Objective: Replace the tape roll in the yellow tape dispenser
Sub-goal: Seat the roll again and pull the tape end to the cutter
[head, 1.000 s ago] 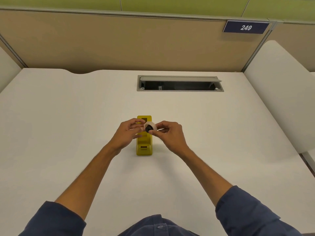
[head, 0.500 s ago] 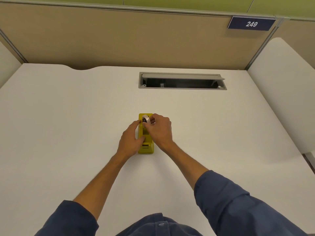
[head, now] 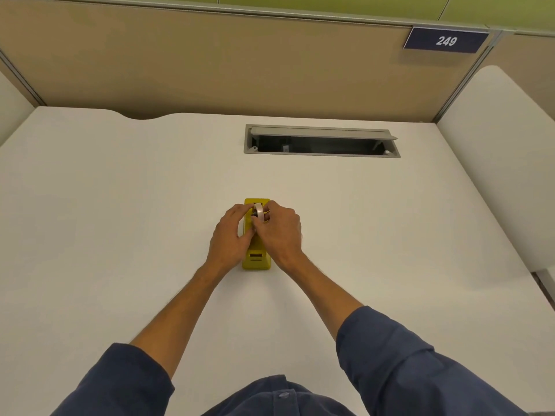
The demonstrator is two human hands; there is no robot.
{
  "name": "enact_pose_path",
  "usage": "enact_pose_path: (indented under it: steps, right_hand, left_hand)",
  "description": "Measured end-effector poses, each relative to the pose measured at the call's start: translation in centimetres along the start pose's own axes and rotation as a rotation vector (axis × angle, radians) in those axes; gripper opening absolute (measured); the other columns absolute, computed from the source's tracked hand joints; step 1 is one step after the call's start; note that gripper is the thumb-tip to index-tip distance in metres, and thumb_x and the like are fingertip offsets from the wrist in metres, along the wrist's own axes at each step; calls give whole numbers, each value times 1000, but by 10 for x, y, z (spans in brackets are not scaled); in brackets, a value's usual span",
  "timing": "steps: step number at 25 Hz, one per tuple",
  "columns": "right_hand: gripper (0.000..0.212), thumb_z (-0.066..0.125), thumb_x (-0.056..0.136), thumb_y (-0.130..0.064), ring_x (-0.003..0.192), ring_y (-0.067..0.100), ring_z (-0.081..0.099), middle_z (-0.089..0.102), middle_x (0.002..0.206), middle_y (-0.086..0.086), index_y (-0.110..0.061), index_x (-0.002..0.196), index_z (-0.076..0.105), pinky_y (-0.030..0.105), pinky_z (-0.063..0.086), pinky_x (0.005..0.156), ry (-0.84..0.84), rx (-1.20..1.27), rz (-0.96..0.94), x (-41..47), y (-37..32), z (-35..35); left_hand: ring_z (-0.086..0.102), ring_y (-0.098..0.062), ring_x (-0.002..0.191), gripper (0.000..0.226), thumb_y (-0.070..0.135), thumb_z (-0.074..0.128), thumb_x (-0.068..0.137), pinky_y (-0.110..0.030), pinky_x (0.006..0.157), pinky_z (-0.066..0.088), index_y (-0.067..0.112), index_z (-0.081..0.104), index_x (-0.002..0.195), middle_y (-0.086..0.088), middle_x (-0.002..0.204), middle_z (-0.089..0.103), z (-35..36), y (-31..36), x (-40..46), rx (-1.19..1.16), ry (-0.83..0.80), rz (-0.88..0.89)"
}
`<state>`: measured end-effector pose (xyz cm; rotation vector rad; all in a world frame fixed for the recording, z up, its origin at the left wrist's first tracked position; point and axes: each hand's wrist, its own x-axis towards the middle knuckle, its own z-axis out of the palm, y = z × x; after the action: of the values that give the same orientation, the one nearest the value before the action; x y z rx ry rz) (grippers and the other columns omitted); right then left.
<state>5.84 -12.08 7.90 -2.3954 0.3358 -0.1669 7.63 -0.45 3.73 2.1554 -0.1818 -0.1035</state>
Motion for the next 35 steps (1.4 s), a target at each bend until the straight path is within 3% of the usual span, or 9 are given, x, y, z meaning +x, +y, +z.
enact_pose_path:
  steps: [11,19,35]
  right_hand:
    - [17,62,84,-26,70,25,62,68,79,8,-10,88,64,36,54,62,-9,-55,21,12,-10,0]
    - [13,63,82,-24,67,24,62,68,75,6,-11,84,64,37,55,60,-13,-31,40,9,-4,0]
    - [14,59,82,-22,64,24,61,68,71,4,-10,78,65,34,50,59,5,-36,48,11,-4,8]
  left_hand:
    - [47,-21,128,34,19,56,89,-50,99,45,27,60,122,0,138,53,-6,4,14,62,24,7]
    - [46,-19,128,33,22,55,90,-40,97,42,23,60,122,3,140,50,-8,15,8,194,24,17]
    - [42,-21,132,36,27,52,92,-45,99,42,25,54,127,2,147,42,-7,12,13,294,-22,-7]
